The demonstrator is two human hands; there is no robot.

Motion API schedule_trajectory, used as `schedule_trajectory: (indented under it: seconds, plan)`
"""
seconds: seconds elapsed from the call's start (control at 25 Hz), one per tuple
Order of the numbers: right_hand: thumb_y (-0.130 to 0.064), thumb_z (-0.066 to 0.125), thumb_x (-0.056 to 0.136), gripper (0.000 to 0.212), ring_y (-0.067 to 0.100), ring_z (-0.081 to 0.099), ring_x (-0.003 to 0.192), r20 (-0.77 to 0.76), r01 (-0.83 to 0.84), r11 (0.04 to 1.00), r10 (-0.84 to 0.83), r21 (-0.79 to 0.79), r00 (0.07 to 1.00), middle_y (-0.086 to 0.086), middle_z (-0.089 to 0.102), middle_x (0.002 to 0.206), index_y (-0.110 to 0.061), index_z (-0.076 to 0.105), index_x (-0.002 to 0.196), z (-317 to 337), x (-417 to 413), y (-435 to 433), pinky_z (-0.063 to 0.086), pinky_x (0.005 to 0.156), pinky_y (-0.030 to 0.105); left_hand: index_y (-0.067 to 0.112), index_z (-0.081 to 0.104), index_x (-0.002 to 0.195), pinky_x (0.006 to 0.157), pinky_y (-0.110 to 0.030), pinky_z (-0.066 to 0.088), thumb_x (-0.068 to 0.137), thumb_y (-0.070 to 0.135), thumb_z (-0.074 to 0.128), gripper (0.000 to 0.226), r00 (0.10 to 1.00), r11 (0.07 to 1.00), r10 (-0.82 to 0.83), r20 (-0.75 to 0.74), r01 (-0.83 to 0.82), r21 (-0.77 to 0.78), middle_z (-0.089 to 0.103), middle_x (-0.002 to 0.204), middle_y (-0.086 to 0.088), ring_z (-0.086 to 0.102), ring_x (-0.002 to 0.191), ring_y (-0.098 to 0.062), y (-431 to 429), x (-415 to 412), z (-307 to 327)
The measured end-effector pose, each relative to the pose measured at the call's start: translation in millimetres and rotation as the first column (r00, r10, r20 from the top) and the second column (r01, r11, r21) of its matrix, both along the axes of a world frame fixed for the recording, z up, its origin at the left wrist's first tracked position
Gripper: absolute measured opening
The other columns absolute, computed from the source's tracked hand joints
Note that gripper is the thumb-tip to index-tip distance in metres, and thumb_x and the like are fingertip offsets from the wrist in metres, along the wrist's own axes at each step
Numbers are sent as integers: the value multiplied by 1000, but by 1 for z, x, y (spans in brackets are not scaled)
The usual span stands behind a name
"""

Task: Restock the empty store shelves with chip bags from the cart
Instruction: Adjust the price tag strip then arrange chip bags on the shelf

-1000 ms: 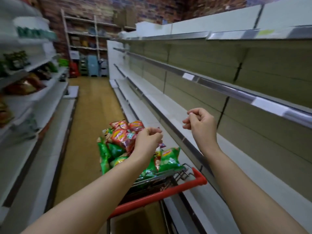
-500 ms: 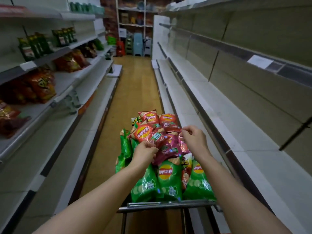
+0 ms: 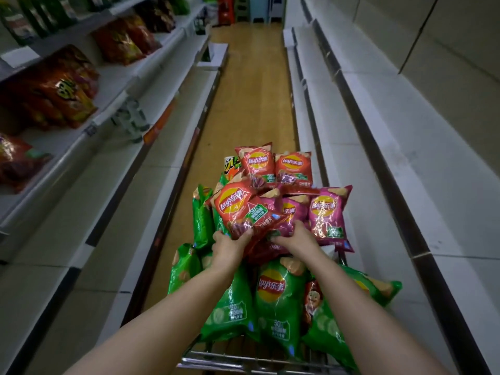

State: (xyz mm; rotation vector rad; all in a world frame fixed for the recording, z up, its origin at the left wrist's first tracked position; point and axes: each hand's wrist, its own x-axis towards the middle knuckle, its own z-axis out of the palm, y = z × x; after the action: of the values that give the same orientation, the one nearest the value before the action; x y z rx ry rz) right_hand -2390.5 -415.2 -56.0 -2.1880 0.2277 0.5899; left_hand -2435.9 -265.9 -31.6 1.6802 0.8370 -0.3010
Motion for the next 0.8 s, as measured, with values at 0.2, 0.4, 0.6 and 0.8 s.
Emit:
schedule_trajectory:
  seconds: [0.2,0.4,0.6,0.8]
  plan:
    - [-31,68,82,46,26,59,104,35,38,999,-39,25,999,6,63,116,-12,53,121,-13,0,2,48,92,44,3,30,138,92,-39,46,92,27,59,60,1000,1000,-7,0,7,2,49,133,-17,52,117,-32,-8,2,-10]
    - [-18,60,90,38,17,56,91,157,130,984,-148,121,976,6,63,114,-7,52,125,4,-11,-7,47,80,31,6,41,135,100,-43,45,93,14,56,45,995,995,-68,73,62,83,56,128,-15,55,114,-30,-1,-4,-8]
    - [-11,57,91,33,21,61,92,310,299,923,-365,241,878,7,63,109,-11,53,123,37,-34,-27,54,78,35,11,40,138,91,-37,48,95,12,53,45,972,957,-224,66,206,205,55,128,-12,56,110,-27,10,-33,-1]
    - [-13,57,91,34,24,61,102,404,414,859,-508,301,761,7,62,113,-10,52,124,60,-67,-37,49,69,22,16,42,135,91,-37,48,93,16,55,44,895,820,-447,-8,413,396,58,126,-9,58,110,-27,15,-80,-9]
